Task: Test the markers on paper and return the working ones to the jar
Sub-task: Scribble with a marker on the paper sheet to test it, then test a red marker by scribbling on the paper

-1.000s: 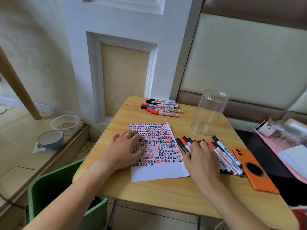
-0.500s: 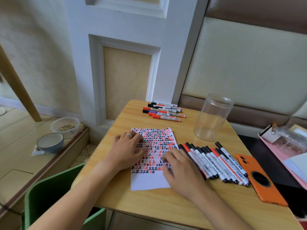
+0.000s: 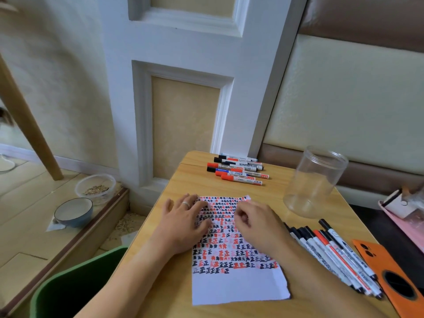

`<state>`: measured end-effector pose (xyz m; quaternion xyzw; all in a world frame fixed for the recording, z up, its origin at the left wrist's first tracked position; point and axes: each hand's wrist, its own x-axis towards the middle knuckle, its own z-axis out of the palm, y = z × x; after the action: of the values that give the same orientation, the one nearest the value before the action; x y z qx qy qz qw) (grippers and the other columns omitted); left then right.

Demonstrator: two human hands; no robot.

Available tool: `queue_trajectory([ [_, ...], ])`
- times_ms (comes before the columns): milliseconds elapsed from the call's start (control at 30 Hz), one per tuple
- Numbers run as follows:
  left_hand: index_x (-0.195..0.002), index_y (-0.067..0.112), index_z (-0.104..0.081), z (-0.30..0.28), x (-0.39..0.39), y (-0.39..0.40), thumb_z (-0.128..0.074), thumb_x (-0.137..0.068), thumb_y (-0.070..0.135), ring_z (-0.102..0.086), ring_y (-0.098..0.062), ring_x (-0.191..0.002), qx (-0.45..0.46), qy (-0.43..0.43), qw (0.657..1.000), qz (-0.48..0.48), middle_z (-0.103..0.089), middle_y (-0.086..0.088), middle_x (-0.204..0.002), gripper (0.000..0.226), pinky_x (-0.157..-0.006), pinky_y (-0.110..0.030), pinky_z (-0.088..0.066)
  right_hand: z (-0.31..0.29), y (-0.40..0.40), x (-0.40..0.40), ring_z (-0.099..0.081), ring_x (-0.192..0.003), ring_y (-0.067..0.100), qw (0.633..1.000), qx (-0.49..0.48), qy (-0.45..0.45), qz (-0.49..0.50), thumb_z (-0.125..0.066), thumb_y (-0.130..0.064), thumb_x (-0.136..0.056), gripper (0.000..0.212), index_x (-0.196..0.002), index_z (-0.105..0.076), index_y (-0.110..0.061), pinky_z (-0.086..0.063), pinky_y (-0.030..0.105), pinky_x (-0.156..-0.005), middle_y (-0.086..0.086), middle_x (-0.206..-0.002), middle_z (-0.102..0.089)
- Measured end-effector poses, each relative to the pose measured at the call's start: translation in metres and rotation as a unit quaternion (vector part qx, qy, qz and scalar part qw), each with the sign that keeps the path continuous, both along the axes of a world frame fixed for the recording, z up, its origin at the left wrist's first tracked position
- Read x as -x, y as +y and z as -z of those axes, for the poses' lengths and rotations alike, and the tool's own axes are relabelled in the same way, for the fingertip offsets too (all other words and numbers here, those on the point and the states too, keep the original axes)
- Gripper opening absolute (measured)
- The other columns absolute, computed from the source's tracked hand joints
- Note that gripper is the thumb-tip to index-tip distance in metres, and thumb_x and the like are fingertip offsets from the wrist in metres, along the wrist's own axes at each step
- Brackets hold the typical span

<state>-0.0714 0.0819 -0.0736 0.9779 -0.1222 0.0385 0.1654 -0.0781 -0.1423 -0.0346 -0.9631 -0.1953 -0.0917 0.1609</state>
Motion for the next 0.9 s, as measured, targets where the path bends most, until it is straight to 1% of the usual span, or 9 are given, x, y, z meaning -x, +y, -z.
queue_trajectory([
  [67,-0.153,0.044,-0.029,0.0,0.0,0.0,-0.031,-0.099,0.068,-0.006,-0.015,-0.156,-0.001,0.001,1.0,0.0,-0.019,0.008,-0.168,0.059,-0.125,-0.053,0.006,-0.003,0.004,-0.034,-0.056,-0.082,0.009,0.999,-0.006,-0.033,0.029,-0.053,-0.021,-0.102,0.012,-0.094,-0.061,-0.023,-0.046,0.024,-0.068,-0.01,-0.091,-0.06],
  [133,-0.153,0.044,-0.028,0.001,0.0,0.0,-0.03,-0.099,0.068,-0.005,-0.014,-0.156,-0.001,0.0,1.0,0.0,-0.018,0.008,-0.168,0.059,-0.125,-0.053,0.006,-0.005,0.007,-0.068,-0.059,-0.092,0.013,0.997,-0.003,-0.061,0.056,-0.053,-0.017,-0.101,0.013,-0.102,-0.065,-0.02,-0.048,0.027,-0.074,-0.006,-0.1,-0.062],
  [267,-0.154,0.044,-0.027,0.003,-0.001,0.001,-0.029,-0.1,0.067,-0.004,-0.013,-0.156,-0.005,-0.008,1.0,0.003,-0.018,0.009,-0.168,0.059,-0.125,-0.052,0.006,-0.008,0.012,-0.118,-0.058,-0.111,0.019,0.992,0.015,-0.091,0.091,-0.052,-0.013,-0.102,0.027,-0.125,-0.066,-0.015,-0.048,0.031,-0.083,0.0,-0.121,-0.064],
  [333,-0.153,0.044,-0.027,0.003,-0.001,0.002,-0.029,-0.1,0.067,-0.003,-0.013,-0.156,-0.004,-0.01,1.0,0.005,-0.018,0.009,-0.168,0.059,-0.125,-0.053,0.005,-0.003,0.013,-0.133,-0.06,-0.112,0.02,0.99,0.043,-0.089,0.104,-0.052,-0.014,-0.103,0.03,-0.13,-0.064,-0.015,-0.052,0.034,-0.087,0.001,-0.124,-0.065],
  [433,-0.154,0.044,-0.026,0.002,0.0,0.002,-0.028,-0.1,0.068,-0.003,-0.013,-0.156,-0.008,-0.012,1.0,0.006,-0.018,0.008,-0.168,0.059,-0.125,-0.053,0.005,0.006,0.012,-0.144,-0.06,-0.1,0.018,0.987,0.08,-0.071,0.121,-0.054,-0.015,-0.102,0.024,-0.123,-0.065,-0.016,-0.055,0.035,-0.083,0.0,-0.113,-0.064],
  [500,-0.154,0.044,-0.026,0.002,0.0,0.002,-0.028,-0.1,0.068,-0.003,-0.013,-0.156,-0.008,-0.011,1.0,0.007,-0.018,0.008,-0.168,0.06,-0.125,-0.054,0.004,0.009,0.011,-0.146,-0.058,-0.099,0.017,0.985,0.086,-0.073,0.128,-0.056,-0.015,-0.101,0.019,-0.118,-0.065,-0.016,-0.053,0.033,-0.081,-0.001,-0.11,-0.062],
  [767,-0.154,0.042,-0.028,0.001,0.002,0.001,-0.035,-0.099,0.066,-0.002,-0.013,-0.156,0.017,-0.025,1.0,0.003,-0.02,0.006,-0.167,0.06,-0.125,-0.051,0.006,0.0,0.008,-0.127,-0.057,-0.11,0.019,0.983,0.106,-0.124,0.089,-0.058,-0.02,-0.101,0.018,-0.118,-0.062,-0.016,-0.044,0.037,-0.099,-0.001,-0.116,-0.063],
  [833,-0.152,0.041,-0.031,0.0,0.003,0.001,-0.039,-0.099,0.064,-0.004,-0.011,-0.156,0.042,-0.055,0.998,-0.006,-0.024,0.007,-0.166,0.058,-0.126,-0.049,0.005,-0.007,0.009,-0.111,-0.059,-0.102,0.019,0.98,0.103,-0.162,0.055,-0.057,-0.017,-0.1,0.015,-0.115,-0.06,-0.015,-0.048,0.039,-0.096,0.0,-0.109,-0.065],
  [900,-0.151,0.04,-0.034,-0.001,0.006,0.0,-0.038,-0.099,0.062,-0.011,-0.01,-0.154,0.071,-0.102,0.992,-0.013,-0.033,0.008,-0.162,0.057,-0.126,-0.044,0.002,-0.014,0.01,-0.085,-0.059,-0.089,0.017,0.972,0.108,-0.207,-0.005,-0.061,-0.014,-0.097,0.017,-0.114,-0.06,-0.015,-0.053,0.038,-0.087,0.0,-0.1,-0.065],
])
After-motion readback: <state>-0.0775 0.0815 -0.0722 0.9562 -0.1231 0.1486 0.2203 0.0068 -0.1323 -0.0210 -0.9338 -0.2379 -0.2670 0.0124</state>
